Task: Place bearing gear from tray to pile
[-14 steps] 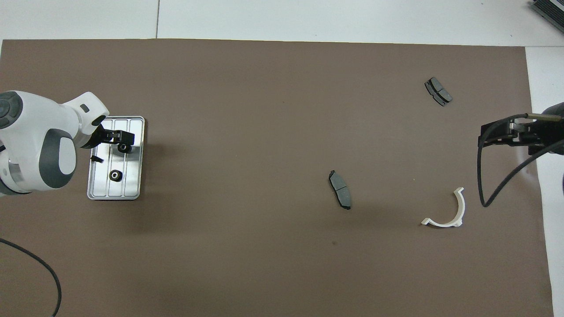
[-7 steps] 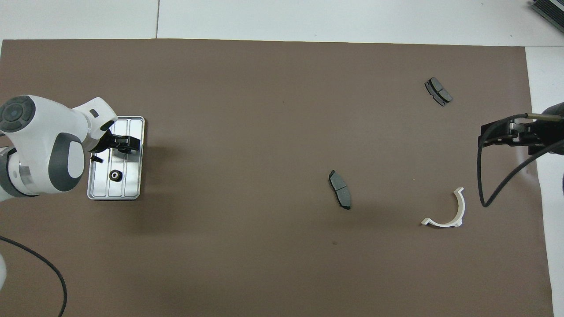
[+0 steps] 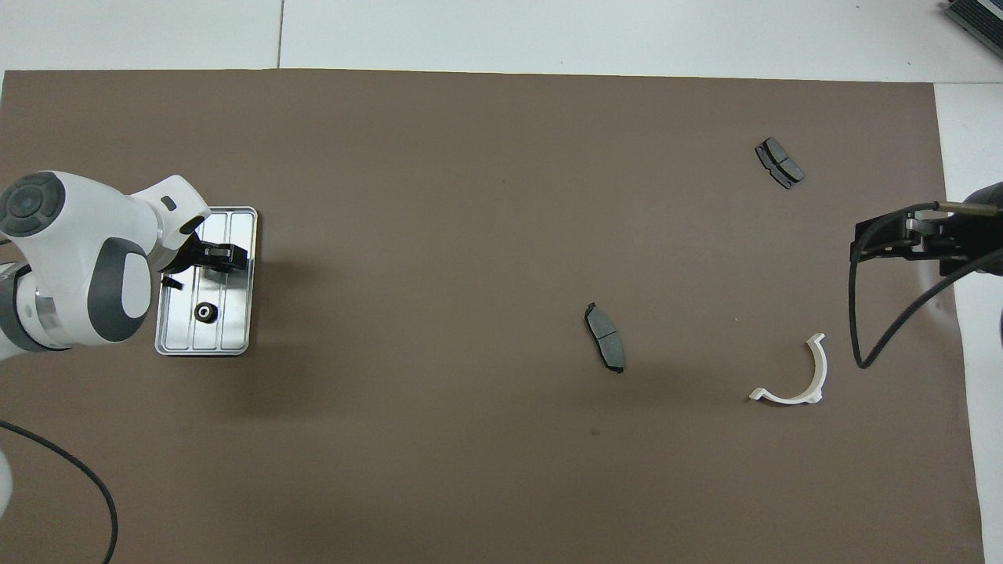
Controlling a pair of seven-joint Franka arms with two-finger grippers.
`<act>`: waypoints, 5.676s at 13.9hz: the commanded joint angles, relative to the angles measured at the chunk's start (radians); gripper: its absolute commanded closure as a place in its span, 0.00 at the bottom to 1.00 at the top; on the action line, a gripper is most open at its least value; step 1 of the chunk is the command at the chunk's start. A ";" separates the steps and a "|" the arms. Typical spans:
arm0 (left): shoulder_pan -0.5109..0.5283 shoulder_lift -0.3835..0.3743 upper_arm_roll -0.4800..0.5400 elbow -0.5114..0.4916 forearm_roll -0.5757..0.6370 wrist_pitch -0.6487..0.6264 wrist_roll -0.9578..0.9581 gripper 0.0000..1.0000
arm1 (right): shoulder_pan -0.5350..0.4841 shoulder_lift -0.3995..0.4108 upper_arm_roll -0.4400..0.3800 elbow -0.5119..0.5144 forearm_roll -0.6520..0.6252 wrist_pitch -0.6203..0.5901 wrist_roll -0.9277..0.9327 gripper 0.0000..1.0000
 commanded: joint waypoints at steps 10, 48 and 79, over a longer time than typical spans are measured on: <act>-0.007 -0.017 0.011 -0.033 0.006 0.022 0.014 0.68 | -0.008 -0.022 0.007 -0.024 0.007 -0.001 -0.025 0.00; -0.636 0.033 -0.002 0.103 -0.063 0.066 -0.805 0.77 | -0.005 -0.024 0.015 -0.022 0.007 -0.006 -0.030 0.00; -0.130 -0.142 0.011 0.070 0.058 -0.348 -0.273 0.00 | 0.464 0.387 0.015 0.041 -0.042 0.476 0.499 0.00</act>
